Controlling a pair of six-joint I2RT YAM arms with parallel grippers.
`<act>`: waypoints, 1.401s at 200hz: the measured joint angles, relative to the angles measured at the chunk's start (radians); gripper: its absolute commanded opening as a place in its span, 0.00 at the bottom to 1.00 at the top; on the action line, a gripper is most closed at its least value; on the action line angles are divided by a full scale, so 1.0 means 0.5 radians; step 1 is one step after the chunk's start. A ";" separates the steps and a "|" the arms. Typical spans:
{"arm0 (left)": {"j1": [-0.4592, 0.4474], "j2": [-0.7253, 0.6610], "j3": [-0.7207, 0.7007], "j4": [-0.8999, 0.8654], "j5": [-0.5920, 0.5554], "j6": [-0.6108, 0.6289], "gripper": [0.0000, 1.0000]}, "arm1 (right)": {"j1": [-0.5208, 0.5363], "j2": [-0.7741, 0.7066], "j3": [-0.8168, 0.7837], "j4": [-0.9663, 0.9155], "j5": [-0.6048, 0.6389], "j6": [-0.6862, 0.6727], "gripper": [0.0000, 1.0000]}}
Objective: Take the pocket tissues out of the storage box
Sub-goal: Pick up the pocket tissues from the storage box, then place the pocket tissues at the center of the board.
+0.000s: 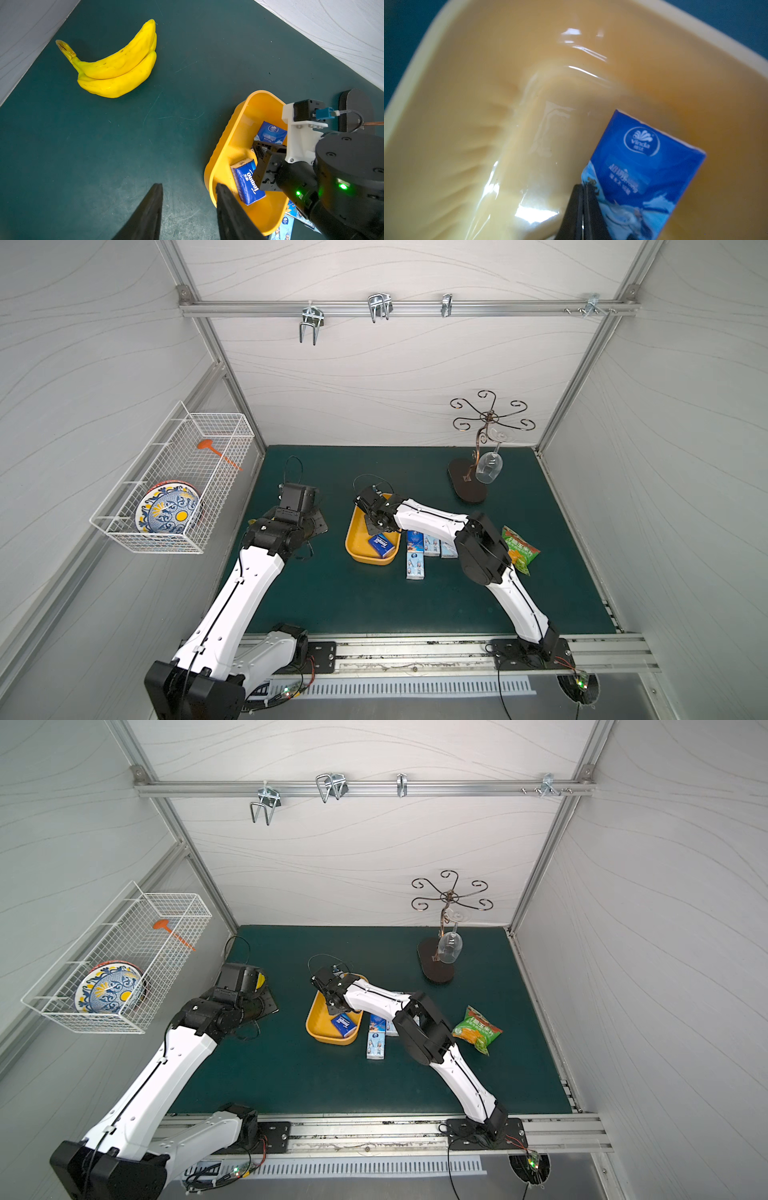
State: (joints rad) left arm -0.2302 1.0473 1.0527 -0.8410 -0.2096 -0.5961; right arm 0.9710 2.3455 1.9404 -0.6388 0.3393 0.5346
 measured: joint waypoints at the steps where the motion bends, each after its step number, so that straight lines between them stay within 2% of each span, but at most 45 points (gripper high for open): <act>1: 0.000 -0.001 0.000 -0.001 0.000 -0.001 0.46 | 0.000 -0.002 -0.002 0.002 -0.001 0.000 0.02; 58: 0.000 -0.014 0.022 -0.001 -0.005 -0.002 0.46 | 0.057 -0.179 -0.157 0.105 -0.069 -0.070 0.00; 150: 0.000 -0.026 0.026 -0.002 -0.009 -0.003 0.46 | 0.089 -0.687 -0.457 0.263 -0.168 -0.115 0.00; 180: 0.000 -0.028 0.026 -0.002 -0.009 -0.003 0.46 | 0.089 -1.003 -0.755 0.266 -0.166 -0.147 0.00; 243: 0.000 -0.024 0.040 0.002 -0.005 -0.014 0.46 | 0.088 -1.984 -1.614 0.220 -0.105 -0.187 0.00; 280: 0.000 -0.014 0.067 0.007 0.001 -0.020 0.46 | 0.089 -2.344 -2.084 0.195 -0.179 -0.146 0.00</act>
State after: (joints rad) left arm -0.2302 1.0401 1.0863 -0.8375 -0.2092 -0.6060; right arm 1.0153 1.1736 0.8986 -0.5411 0.2497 0.4618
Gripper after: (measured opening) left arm 0.463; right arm 0.050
